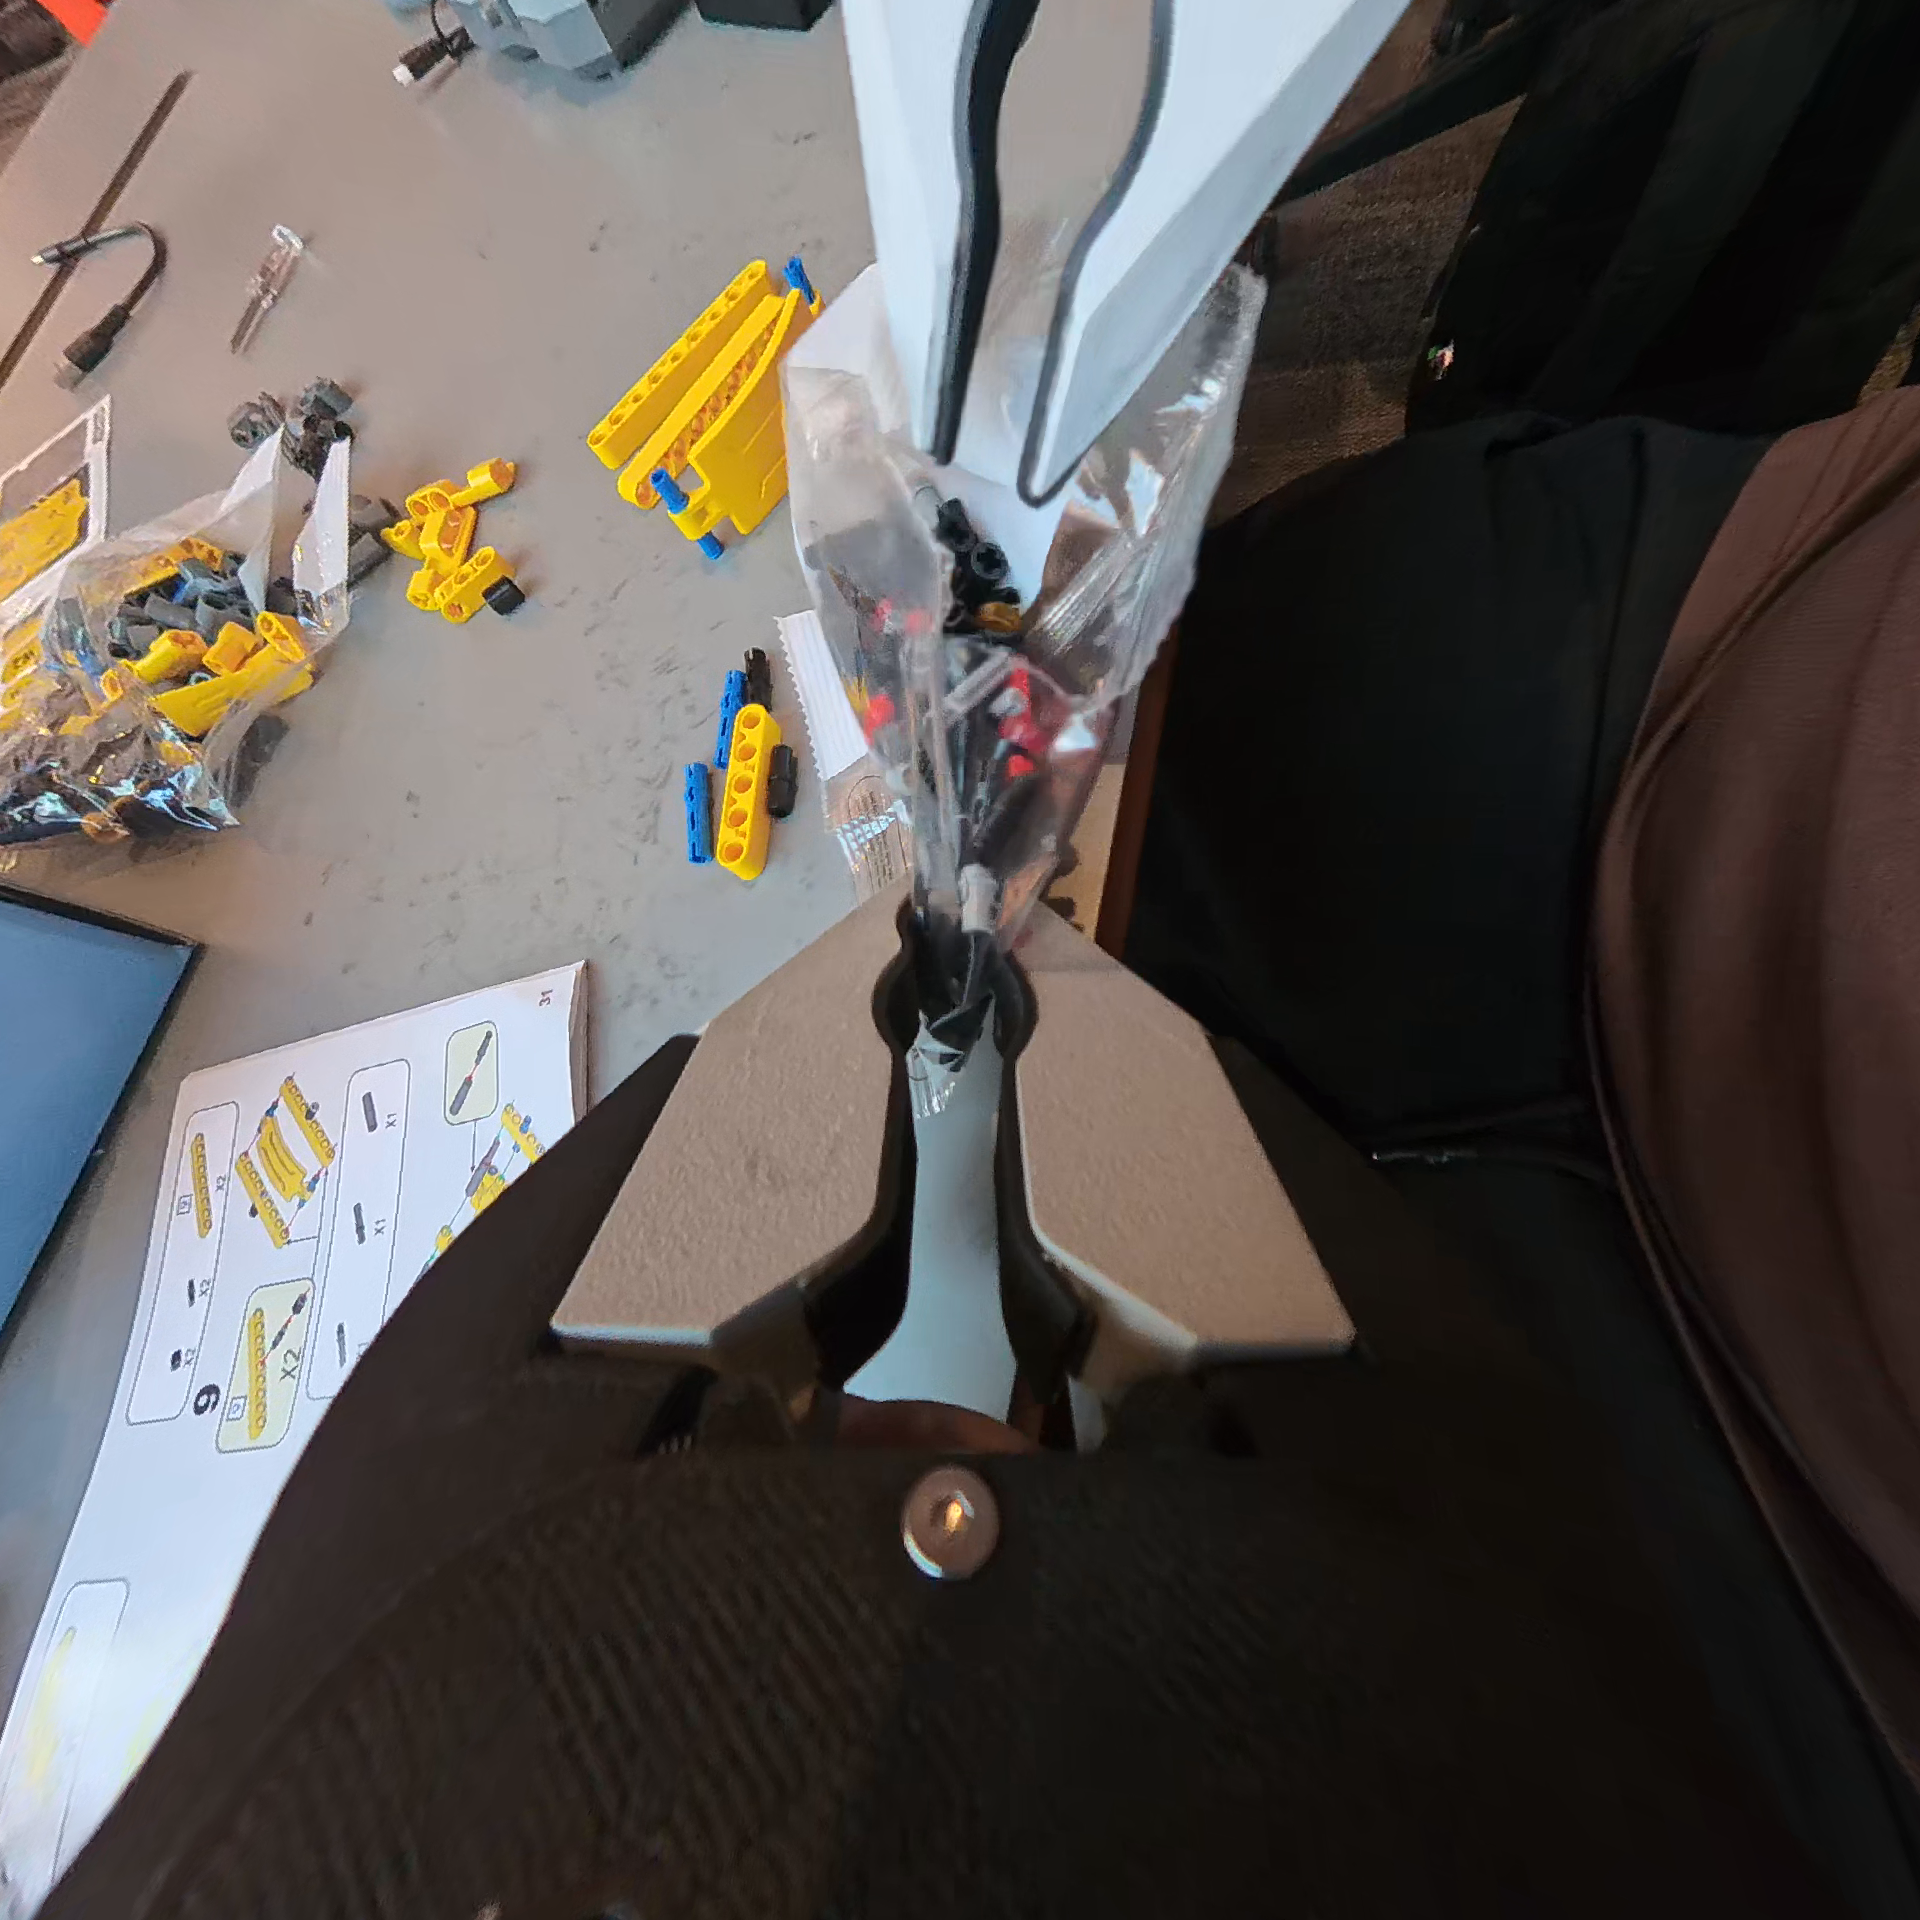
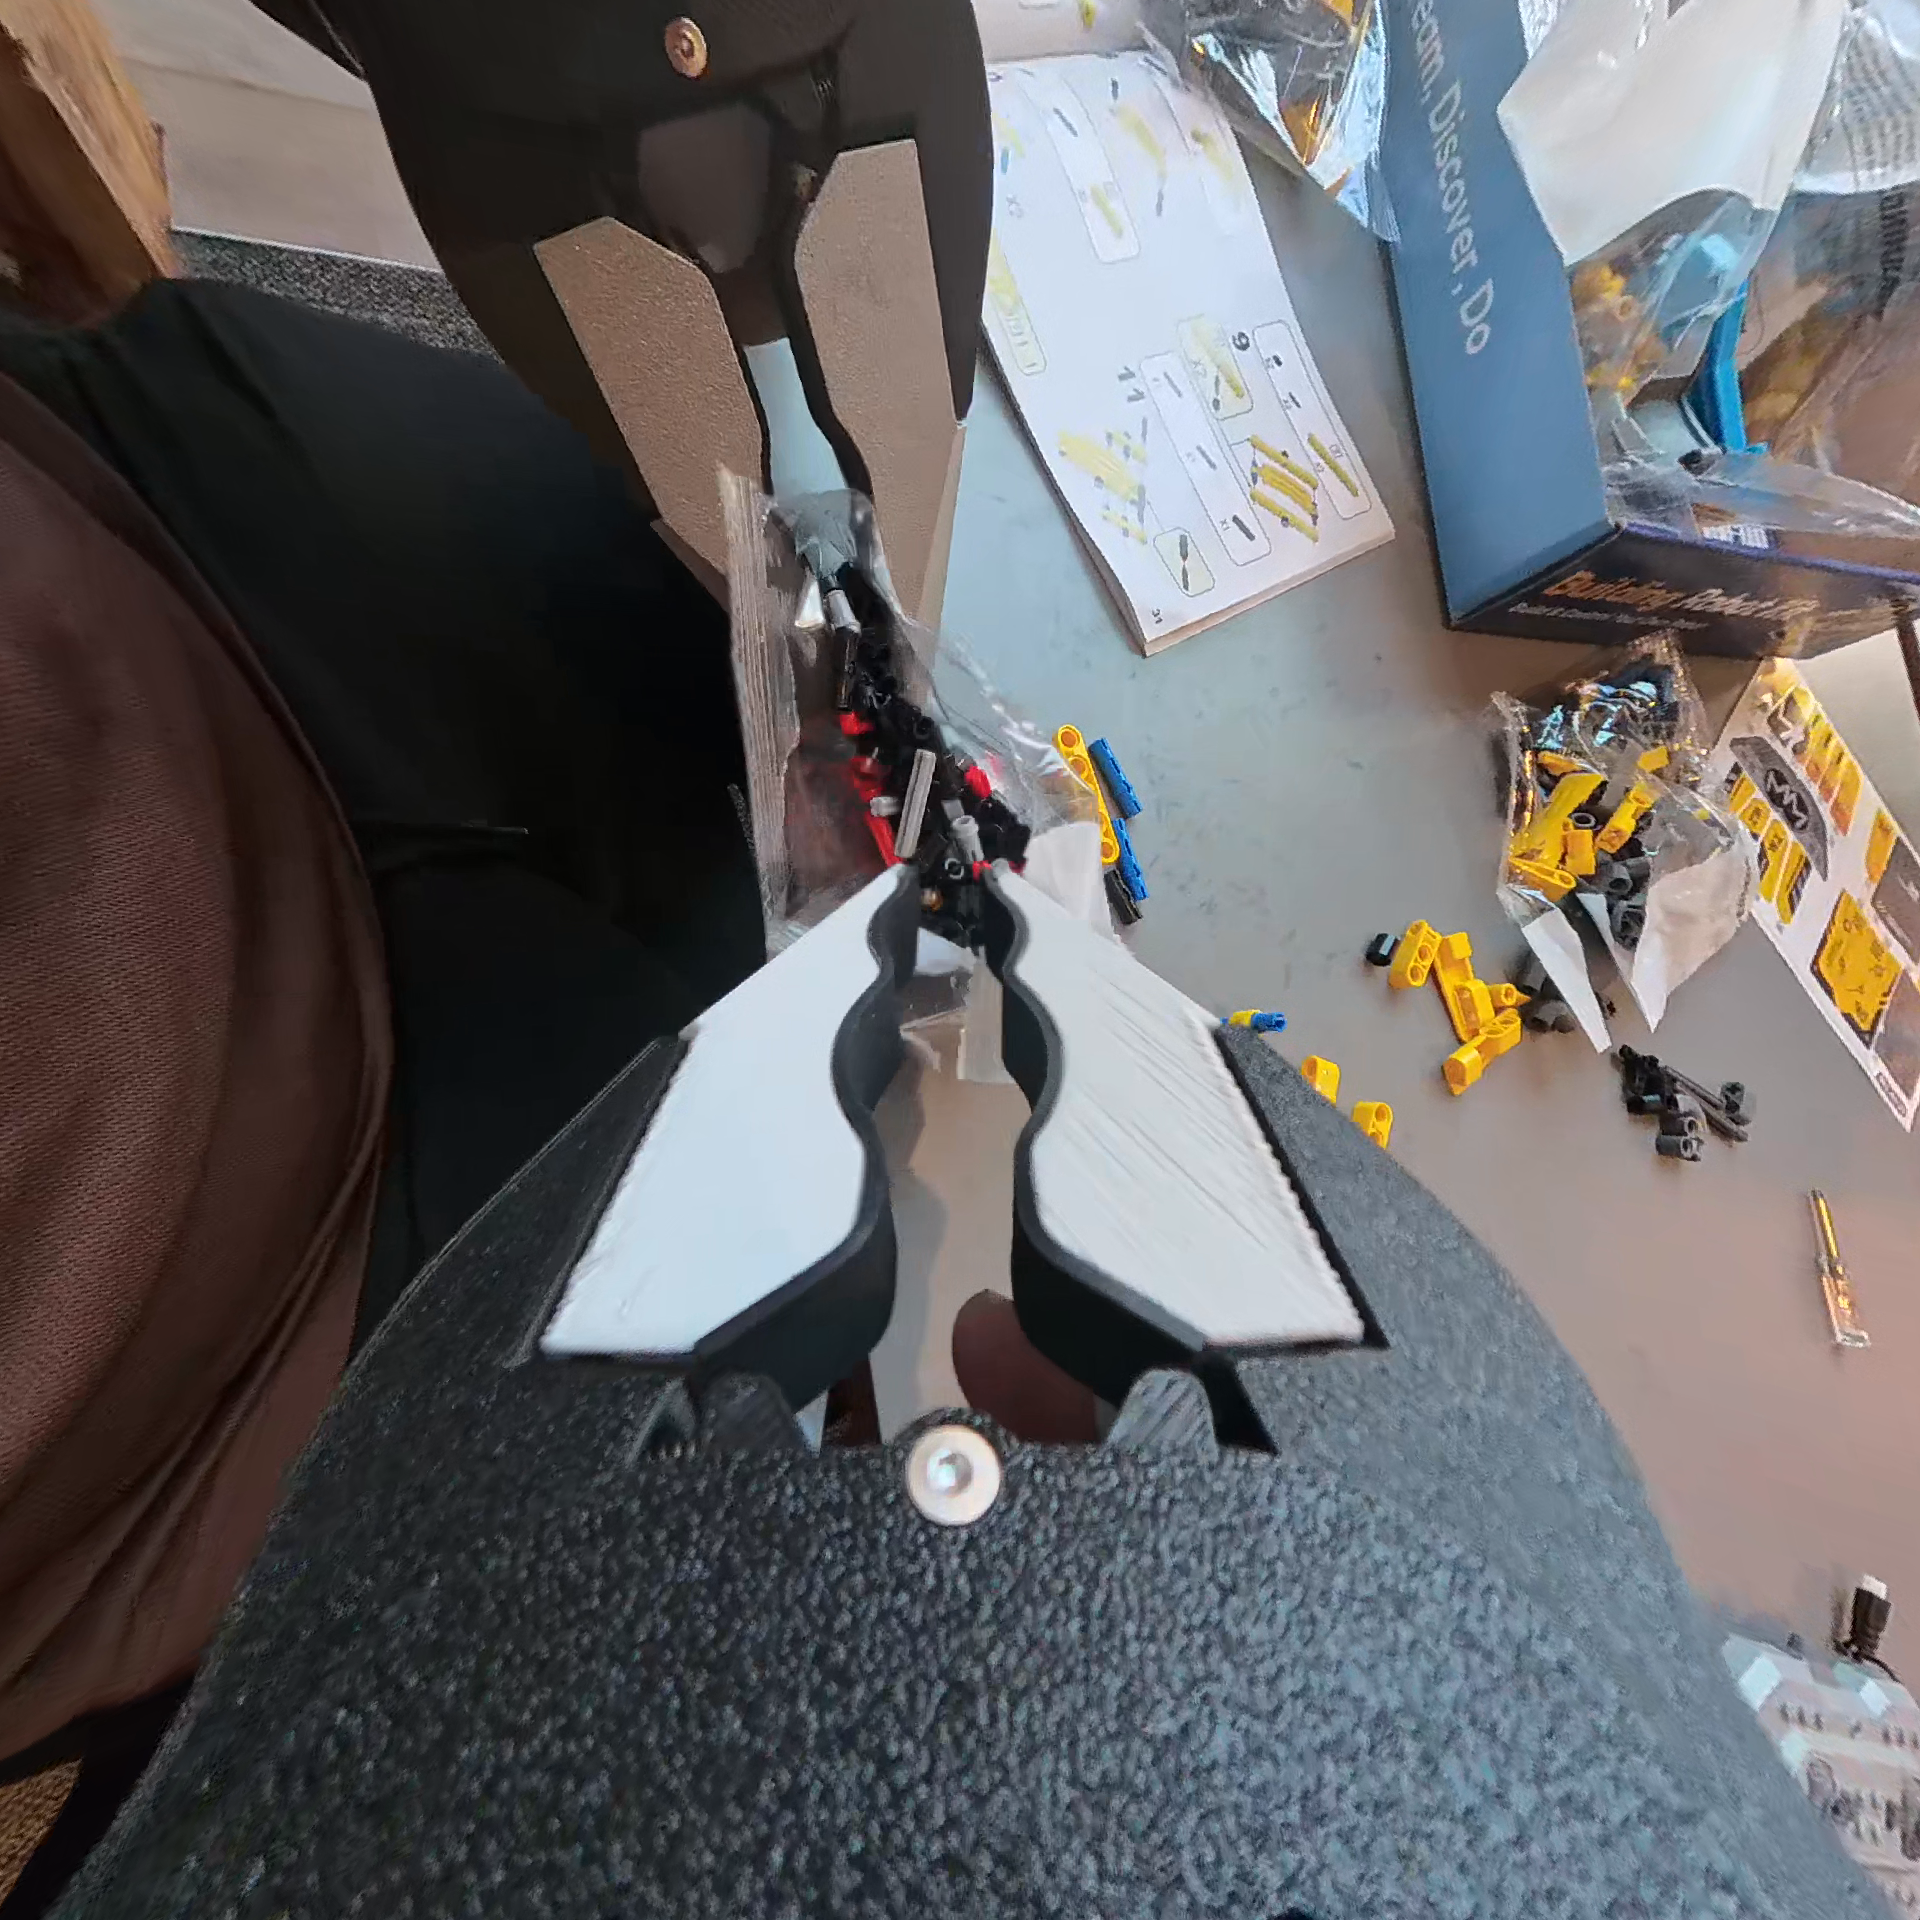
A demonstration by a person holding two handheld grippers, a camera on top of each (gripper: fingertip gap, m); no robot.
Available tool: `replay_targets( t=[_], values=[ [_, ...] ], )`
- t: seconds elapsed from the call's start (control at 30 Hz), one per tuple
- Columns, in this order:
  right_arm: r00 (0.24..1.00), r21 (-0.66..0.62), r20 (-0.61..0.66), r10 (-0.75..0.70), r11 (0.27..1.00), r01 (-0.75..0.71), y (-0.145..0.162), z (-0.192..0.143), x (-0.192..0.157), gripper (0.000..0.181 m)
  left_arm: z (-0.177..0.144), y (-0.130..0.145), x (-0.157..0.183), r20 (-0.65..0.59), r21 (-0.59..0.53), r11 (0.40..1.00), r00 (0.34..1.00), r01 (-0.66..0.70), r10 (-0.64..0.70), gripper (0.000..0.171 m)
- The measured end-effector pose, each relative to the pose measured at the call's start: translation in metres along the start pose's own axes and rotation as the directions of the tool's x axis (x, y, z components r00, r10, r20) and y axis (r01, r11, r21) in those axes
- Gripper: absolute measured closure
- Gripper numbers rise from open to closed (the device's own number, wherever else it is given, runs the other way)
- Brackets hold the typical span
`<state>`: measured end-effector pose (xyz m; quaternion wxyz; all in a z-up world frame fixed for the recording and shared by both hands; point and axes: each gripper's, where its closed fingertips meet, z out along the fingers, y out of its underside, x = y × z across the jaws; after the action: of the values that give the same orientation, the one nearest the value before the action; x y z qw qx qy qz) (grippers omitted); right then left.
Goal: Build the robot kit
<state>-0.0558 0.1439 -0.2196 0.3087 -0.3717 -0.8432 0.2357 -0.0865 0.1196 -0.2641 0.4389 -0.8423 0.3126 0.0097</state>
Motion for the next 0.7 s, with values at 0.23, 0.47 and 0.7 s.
replay_targets(
  t=[0.23,0.47,0.7],
  values=[
    [0.998,-0.066,-0.025,-0.061,0.996,0.059,0.009,0.006,0.001,0.172,0.002,-0.008,0.007,-0.054,0.052,0.995,0.996,0.079,-0.077,0.166],
    [0.99,-0.12,-0.021,-0.136,0.984,0.133,0.013,0.008,0.005,0.176,0.002,-0.009,0.006,-0.057,0.055,0.995,0.995,0.086,-0.083,0.166],
    [0.972,-0.186,0.022,-0.235,0.954,0.235,0.02,0.013,0.001,0.178,0.001,-0.01,0.005,-0.057,0.067,0.993,0.994,0.094,-0.091,0.166]
  ],
)
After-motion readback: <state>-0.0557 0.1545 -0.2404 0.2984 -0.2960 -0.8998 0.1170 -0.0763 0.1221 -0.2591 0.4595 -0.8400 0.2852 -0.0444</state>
